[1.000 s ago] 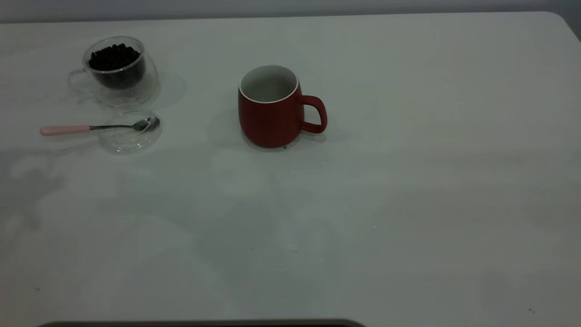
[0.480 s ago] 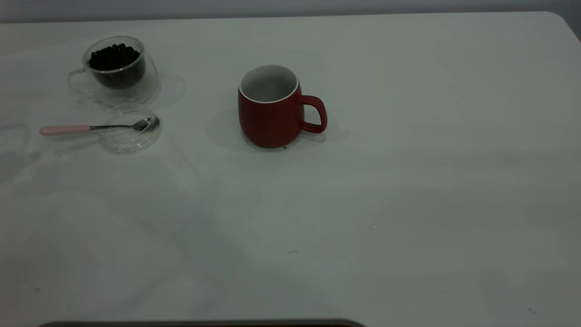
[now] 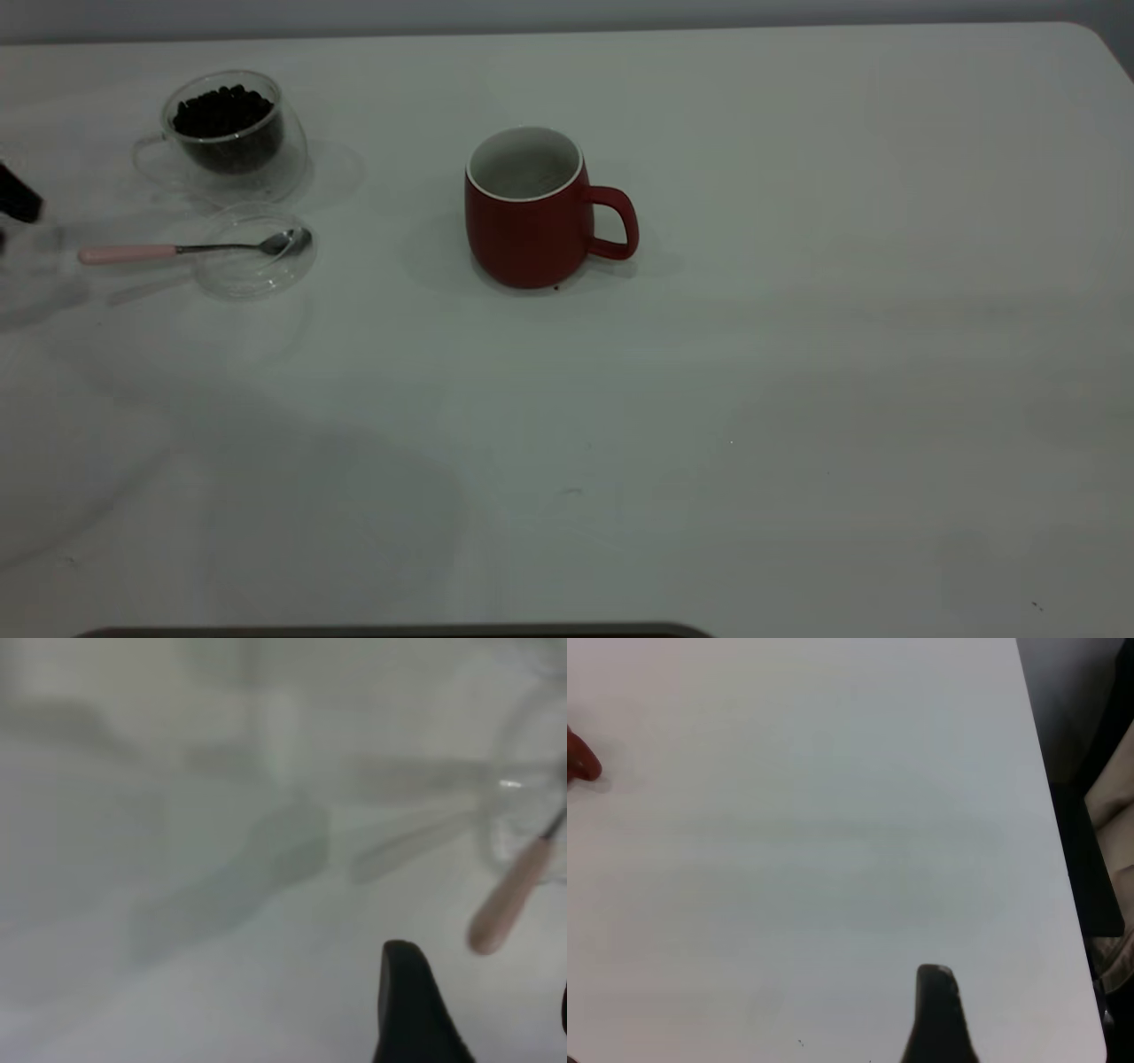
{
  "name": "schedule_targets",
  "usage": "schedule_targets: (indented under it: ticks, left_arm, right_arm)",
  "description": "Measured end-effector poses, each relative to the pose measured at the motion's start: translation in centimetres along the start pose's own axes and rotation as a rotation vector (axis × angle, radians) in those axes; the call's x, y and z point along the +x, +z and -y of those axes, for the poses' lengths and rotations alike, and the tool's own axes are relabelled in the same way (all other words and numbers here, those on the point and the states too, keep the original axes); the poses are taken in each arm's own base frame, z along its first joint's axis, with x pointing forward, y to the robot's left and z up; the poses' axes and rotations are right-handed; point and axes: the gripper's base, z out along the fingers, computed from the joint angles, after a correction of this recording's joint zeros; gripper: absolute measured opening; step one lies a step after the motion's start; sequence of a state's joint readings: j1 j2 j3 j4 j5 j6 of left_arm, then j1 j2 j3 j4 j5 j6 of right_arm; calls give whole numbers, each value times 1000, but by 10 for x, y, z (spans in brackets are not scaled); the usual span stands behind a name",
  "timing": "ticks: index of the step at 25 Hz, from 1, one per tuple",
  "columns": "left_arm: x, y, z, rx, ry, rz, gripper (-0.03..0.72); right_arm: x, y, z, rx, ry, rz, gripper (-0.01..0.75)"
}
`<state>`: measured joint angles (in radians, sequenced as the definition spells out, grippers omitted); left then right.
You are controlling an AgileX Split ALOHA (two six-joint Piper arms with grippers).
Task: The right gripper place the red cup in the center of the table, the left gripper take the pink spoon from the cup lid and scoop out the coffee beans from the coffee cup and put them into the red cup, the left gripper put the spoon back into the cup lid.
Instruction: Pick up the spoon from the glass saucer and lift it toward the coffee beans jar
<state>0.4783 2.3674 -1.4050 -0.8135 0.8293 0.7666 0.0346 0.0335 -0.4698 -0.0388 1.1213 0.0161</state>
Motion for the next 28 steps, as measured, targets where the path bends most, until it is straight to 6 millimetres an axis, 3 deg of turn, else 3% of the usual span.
schedule_targets:
  ticks: [5,9,16,28]
  left_arm:
    - [5,16,-20,96,19,11,461]
    - [5,19,-21,108,80,18,475]
    - [8,26,-21,161,78,-4,628]
    - [5,49,-16,254,23,44,583]
  right_arm:
    - [0,0,0,0,0,0,581]
    - [0,0,0,0,0,0,581]
    - [0,0,0,0,0,0,581]
    - [0,0,0,0,0,0,581]
